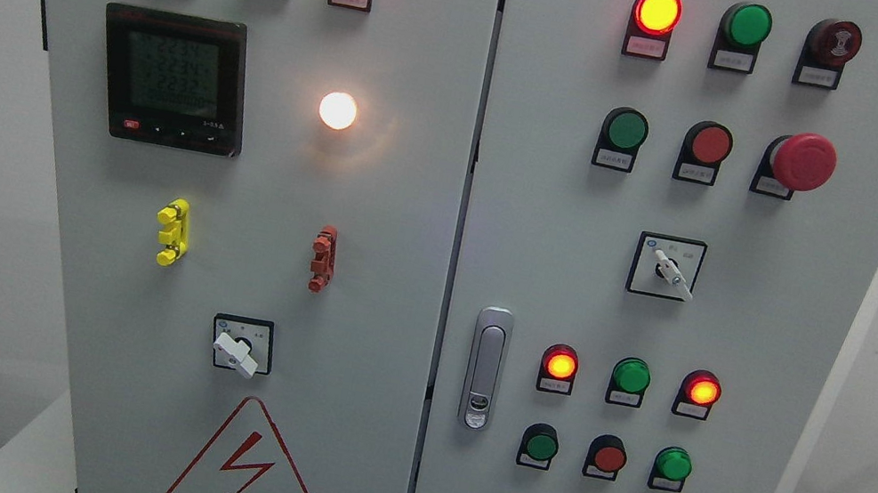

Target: Trip black knob to open circuit

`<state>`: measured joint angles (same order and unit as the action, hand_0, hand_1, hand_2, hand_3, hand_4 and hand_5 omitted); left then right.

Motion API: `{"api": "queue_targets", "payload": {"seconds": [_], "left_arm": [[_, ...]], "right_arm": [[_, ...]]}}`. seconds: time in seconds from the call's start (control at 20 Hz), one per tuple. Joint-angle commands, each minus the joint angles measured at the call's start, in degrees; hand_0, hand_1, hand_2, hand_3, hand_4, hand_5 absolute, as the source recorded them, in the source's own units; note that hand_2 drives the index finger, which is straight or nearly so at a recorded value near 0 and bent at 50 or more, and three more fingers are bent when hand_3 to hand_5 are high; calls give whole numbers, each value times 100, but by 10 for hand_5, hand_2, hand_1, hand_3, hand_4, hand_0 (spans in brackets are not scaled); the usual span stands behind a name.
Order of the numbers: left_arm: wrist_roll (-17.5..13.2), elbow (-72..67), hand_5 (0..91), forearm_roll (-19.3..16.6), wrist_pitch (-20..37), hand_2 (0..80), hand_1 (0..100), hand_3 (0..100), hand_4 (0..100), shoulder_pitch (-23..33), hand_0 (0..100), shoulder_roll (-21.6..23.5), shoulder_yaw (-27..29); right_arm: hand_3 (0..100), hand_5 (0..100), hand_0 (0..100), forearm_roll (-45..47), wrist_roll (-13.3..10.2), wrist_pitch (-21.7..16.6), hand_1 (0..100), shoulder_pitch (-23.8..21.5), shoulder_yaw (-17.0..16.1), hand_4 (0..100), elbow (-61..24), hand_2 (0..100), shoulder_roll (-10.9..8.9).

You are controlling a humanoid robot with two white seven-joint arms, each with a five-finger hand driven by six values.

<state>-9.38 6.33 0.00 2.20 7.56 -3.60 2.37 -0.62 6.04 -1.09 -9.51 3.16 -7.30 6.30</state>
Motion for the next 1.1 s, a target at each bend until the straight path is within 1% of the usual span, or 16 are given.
{"api": "queue_targets", "payload": {"seconds": [0.0,0.25,0.3,0.4,0.6,0.85,0.9,0.95,1.05], "left_arm": [[-2,0,0,-132,0,0,389,0,0,0,120,0,0],[-2,0,0,-132,0,0,389,0,0,0,120,0,0],[-2,0,0,-132,9,0,389,0,0,0,120,0,0],[-2,0,0,-132,9,0,389,0,0,-9,120,0,0],[-2,0,0,-132,9,0,389,0,0,0,120,0,0],[-2,0,0,-132,9,0,389,0,0,0,120,0,0],[7,0,0,-132,0,0,389,0,0,0,120,0,0],[-2,0,0,-132,9,0,389,0,0,0,120,0,0],[-2,0,0,-132,0,0,389,0,0,0,120,0,0]], "right_arm": [[0,0,0,-271,-50,-5,187,2,229,0,18,0,-50],[0,0,0,-456,-94,3,193,2,238,0,9,0,-50],[0,0,0,-456,-120,4,194,2,238,0,9,0,-50],[0,0,0,-456,-252,4,194,2,229,0,9,0,-41],[0,0,0,-439,-270,-14,194,20,159,0,-26,0,-41],[0,0,0,-377,-305,-75,188,186,124,0,-52,0,-50],[0,0,0,-377,-331,-154,186,213,80,0,-79,0,-50],[0,0,0,-377,-357,-311,183,213,54,0,-157,0,-50],[0,0,0,-377,-454,-715,172,204,45,0,-333,0,-32]]}}
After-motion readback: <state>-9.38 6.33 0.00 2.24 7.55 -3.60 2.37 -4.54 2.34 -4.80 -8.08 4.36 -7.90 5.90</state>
